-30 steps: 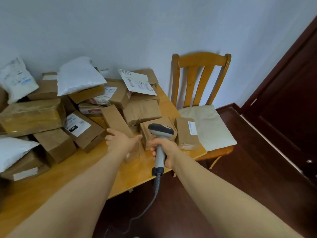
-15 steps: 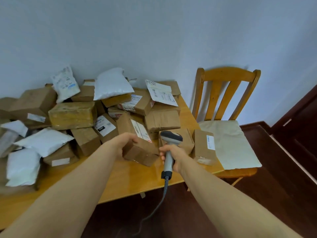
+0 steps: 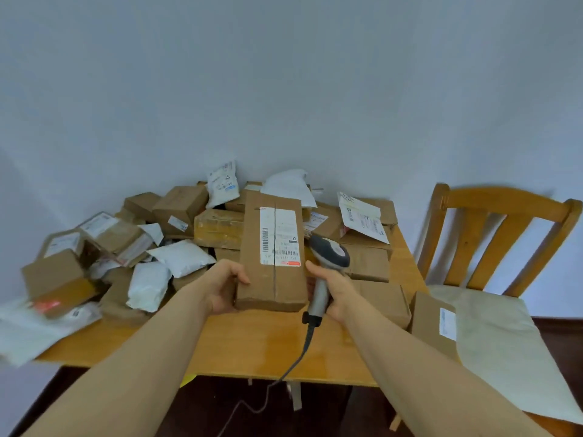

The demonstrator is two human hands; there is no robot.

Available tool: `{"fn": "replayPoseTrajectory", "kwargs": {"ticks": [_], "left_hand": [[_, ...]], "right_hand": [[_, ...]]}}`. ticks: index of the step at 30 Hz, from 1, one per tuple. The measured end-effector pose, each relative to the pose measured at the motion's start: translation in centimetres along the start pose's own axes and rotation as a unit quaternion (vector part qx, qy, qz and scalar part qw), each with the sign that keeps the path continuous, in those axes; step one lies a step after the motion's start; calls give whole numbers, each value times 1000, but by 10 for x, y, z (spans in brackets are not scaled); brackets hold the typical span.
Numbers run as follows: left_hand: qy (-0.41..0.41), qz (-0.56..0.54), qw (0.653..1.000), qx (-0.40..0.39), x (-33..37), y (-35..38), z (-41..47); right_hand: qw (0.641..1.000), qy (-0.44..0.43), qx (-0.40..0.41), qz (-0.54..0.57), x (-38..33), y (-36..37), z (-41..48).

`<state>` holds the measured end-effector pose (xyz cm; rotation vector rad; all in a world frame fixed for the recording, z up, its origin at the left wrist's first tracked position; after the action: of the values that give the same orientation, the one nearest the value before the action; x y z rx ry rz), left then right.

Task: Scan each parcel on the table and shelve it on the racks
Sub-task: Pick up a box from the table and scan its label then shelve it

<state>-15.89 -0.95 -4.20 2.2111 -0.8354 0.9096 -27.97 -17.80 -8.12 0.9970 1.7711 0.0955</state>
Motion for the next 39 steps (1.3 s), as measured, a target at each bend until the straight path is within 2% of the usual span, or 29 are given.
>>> {"fn": "replayPoseTrajectory", "kwargs": {"ticks": [6, 10, 15, 17, 19, 22, 24, 28, 33, 39], "left_hand": [[32, 12, 999, -42, 11, -14, -15], [77, -38, 993, -86, 19, -10, -20], [161, -171, 972, -3, 16, 9, -20], [191, -184, 964, 23, 11, 17, -13], [186, -167, 968, 34, 9, 21, -10], [195, -143, 967, 83, 19, 8, -18], [208, -88, 965, 134, 30, -10, -30], [197, 17, 955, 221, 43, -49, -50], [165, 74, 953, 242, 46, -71, -62], [154, 90, 950, 256, 46, -83, -66]], "right_hand": [[999, -24, -36, 14, -2, 13, 3], [998, -28, -31, 54, -1, 19, 7], [990, -42, -15, 131, -6, 32, 14], [990, -48, -11, 134, -5, 38, 17], [990, -46, -18, 130, -5, 45, 15], [995, -47, -38, 82, -7, 46, 12], [998, -38, -51, 22, -11, 42, 7], [987, 1, -129, -99, -17, 46, -8], [948, -14, -163, -274, -22, 64, -26], [933, -19, -155, -323, -22, 73, -27]]}}
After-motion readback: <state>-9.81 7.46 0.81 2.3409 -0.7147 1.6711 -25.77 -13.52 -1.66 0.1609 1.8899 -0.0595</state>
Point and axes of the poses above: each hand's wrist, its own z-axis towards the middle knuckle, its own y-axis out of the palm, x = y × z, the point moved 3 cm from there along z, towards the middle knuckle, and after that the axes turned 12 degrees about -x, right-handed, at the moved point
